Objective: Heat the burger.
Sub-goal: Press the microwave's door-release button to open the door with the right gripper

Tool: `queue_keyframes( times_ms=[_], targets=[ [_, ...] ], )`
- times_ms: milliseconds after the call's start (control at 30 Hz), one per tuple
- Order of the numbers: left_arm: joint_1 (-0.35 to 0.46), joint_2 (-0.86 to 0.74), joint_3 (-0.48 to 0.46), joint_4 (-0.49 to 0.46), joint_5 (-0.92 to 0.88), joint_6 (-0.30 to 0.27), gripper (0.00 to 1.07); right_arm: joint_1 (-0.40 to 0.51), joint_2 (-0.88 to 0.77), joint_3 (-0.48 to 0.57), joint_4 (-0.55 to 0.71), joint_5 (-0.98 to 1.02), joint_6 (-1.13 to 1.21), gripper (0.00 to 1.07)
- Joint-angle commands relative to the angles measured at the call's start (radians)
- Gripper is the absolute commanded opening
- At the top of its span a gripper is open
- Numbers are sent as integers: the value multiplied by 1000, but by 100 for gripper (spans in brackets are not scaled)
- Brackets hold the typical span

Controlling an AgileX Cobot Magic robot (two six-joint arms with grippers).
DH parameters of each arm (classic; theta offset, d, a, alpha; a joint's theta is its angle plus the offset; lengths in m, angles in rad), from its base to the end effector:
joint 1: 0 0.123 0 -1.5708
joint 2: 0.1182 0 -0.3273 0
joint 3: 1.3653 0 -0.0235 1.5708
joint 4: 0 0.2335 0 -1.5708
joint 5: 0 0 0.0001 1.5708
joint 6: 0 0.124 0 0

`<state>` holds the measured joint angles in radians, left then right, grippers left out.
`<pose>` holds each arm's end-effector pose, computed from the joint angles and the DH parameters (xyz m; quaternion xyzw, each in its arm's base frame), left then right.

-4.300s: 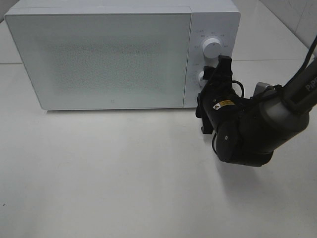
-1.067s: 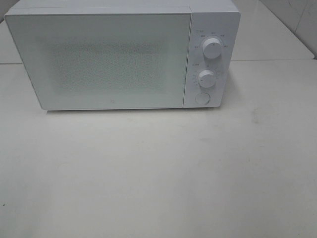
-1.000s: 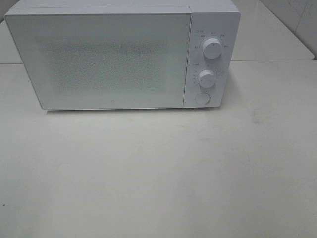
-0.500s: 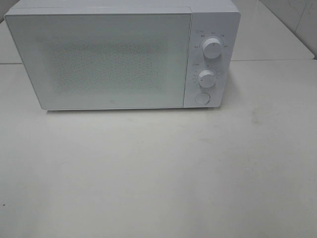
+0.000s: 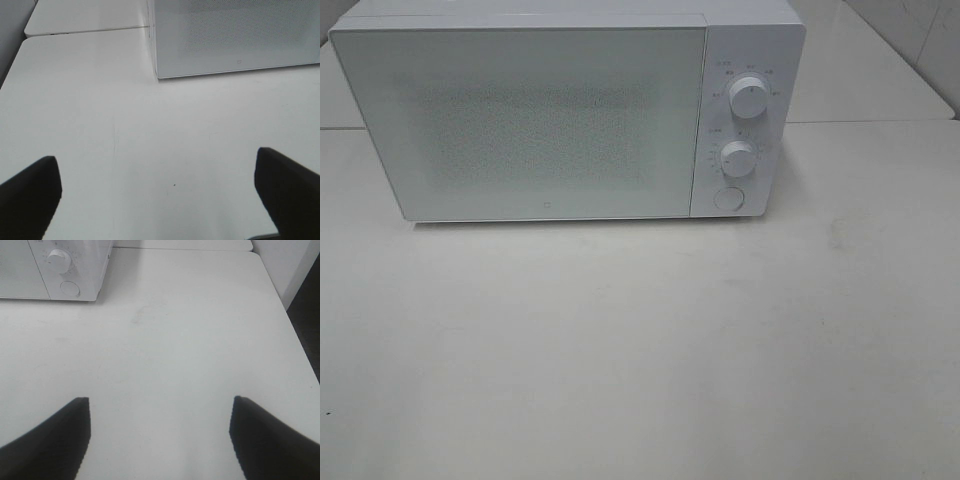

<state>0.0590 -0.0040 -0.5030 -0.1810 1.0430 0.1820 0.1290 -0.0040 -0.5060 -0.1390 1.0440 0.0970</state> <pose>-0.0330 -0.0213 0.2581 0.0548 0.8415 -0.0260 0.5369 -0.0319 -0.0191 0.2582 -0.0111 0.8441 -0.0090 0.5361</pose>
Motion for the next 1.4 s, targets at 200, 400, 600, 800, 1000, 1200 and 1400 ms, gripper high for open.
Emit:
queue_keyframes(
  times_ms=[200, 400, 600, 800, 1000, 1200, 1400],
  targets=[
    [-1, -20, 2, -1, 0, -6, 100, -4, -27, 1, -7, -9, -14, 75],
    [-1, -20, 2, -1, 0, -6, 100, -4, -27, 1, -7, -9, -14, 75],
    [-1, -20, 2, -1, 0, -6, 100, -4, -27, 1, -7, -9, -14, 75],
    [-1, -20, 2, -1, 0, -6, 100, -4, -27, 1, -7, -9, -14, 75],
    [-1, -20, 2, -1, 0, -6, 100, 5, -20, -2, -6, -10, 3, 75],
    [-1, -20, 2, -1, 0, -6, 100, 13, 55, -36, -16, -160, 16, 75],
    [-1, -20, 2, -1, 0, -6, 100, 13, 189, -28, -44, -362, 16, 74]
  ],
)
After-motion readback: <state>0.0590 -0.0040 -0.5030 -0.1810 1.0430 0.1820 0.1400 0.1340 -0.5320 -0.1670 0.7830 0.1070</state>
